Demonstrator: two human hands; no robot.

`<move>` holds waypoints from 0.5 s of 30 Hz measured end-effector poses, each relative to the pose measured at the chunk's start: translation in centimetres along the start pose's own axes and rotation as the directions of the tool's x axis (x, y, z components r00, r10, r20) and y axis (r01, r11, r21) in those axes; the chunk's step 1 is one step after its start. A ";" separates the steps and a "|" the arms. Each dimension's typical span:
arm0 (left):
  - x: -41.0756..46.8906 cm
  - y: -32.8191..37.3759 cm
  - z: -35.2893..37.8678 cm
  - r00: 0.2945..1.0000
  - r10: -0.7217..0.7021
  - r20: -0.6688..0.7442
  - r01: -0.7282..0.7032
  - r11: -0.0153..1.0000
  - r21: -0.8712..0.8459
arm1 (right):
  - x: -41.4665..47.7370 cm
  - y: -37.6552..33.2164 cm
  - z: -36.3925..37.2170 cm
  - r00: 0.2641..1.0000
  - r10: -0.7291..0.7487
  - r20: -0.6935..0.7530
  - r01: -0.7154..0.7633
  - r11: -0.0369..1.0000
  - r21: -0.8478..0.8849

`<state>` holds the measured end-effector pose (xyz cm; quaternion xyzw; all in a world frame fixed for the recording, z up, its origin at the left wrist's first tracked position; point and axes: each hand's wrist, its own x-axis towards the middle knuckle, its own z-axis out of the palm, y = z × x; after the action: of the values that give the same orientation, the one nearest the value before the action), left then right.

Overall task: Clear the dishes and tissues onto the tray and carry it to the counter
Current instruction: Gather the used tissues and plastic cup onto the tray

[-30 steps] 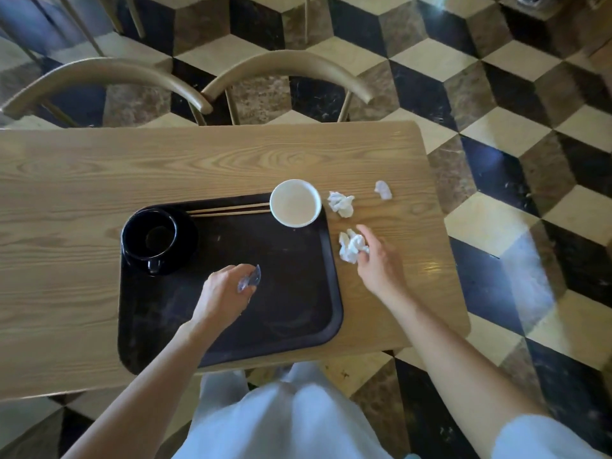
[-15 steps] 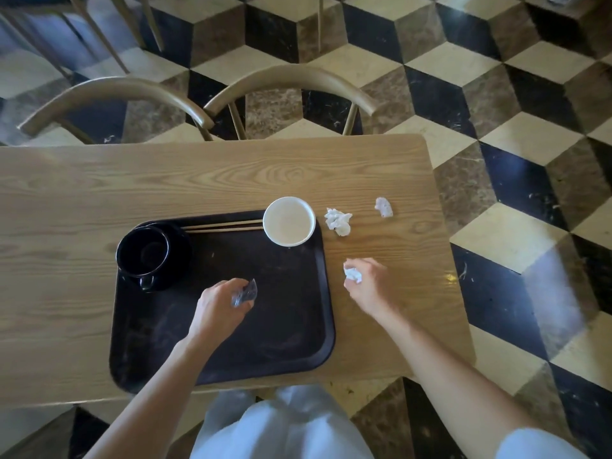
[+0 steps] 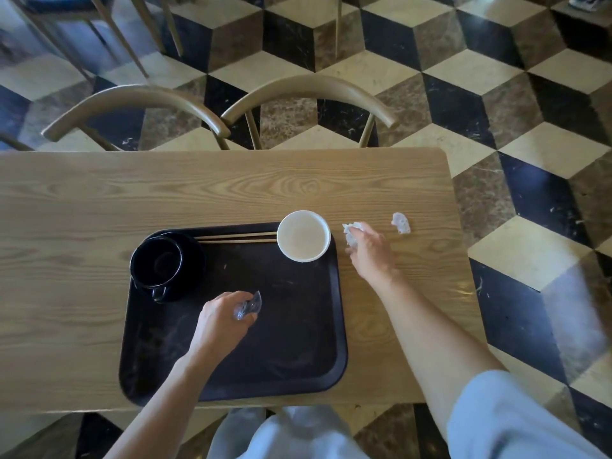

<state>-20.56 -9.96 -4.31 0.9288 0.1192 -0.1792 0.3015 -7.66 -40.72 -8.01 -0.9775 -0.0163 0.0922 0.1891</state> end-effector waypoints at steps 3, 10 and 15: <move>0.3 -0.3 -0.5 1.000 0.004 -0.010 -0.004 1.000 -0.004 | -0.3 0.5 0.2 1.000 0.029 0.004 -0.029 0.999 0.034; 0.1 -2.3 -2.2 0.999 -0.029 -0.017 0.029 0.999 -0.021 | -1.9 0.1 -0.5 0.992 0.112 -0.049 -0.106 0.987 0.120; -0.7 -5.3 -4.4 0.999 -0.039 -0.023 0.039 0.999 -0.037 | -5.5 -2.5 -0.9 0.985 0.081 -0.150 -0.045 0.972 0.230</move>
<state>-21.80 -3.17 -3.46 0.9228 0.1441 -0.1716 0.3135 -12.92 -39.07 -5.29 -0.9539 0.0405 0.0214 0.2967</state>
